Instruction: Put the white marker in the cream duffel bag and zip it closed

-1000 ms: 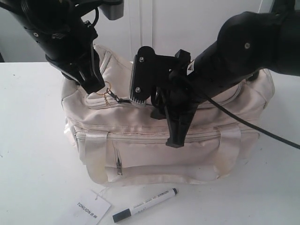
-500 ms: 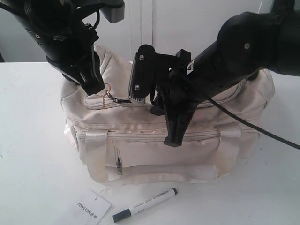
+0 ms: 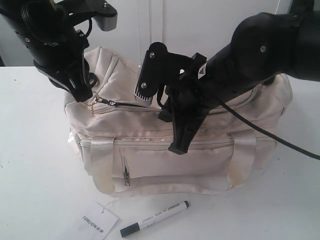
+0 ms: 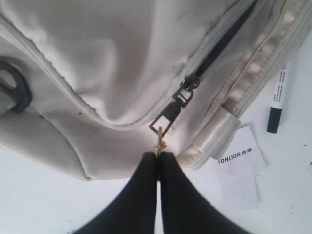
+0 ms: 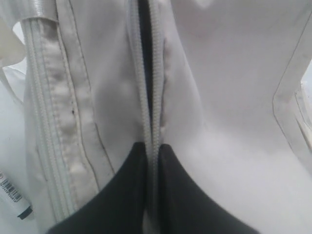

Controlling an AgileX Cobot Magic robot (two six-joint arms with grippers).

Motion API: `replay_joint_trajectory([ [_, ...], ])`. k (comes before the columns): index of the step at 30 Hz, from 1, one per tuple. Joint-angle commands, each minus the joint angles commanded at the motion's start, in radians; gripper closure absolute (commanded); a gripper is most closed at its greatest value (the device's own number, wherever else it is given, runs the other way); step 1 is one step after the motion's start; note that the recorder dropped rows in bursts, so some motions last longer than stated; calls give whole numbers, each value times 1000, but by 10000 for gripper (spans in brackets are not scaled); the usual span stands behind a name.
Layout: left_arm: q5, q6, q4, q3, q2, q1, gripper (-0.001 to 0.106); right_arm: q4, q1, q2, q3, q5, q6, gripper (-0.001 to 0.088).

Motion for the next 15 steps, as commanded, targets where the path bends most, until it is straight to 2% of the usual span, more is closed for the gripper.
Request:
replay_joint_trajectory([
  [3, 7, 9, 0, 0, 4, 19, 1053, -20, 0, 0, 0, -1, 10, 868],
  [7, 15, 12, 63, 0, 4, 18, 1053, -39, 0, 0, 0, -1, 12, 868],
  [11, 20, 12, 118, 0, 10, 18, 1053, -119, 0, 0, 0, -1, 93, 868],
  [15, 30, 12, 170, 2, 45, 18, 1053, -148, 0, 0, 0, 2, 115, 868],
])
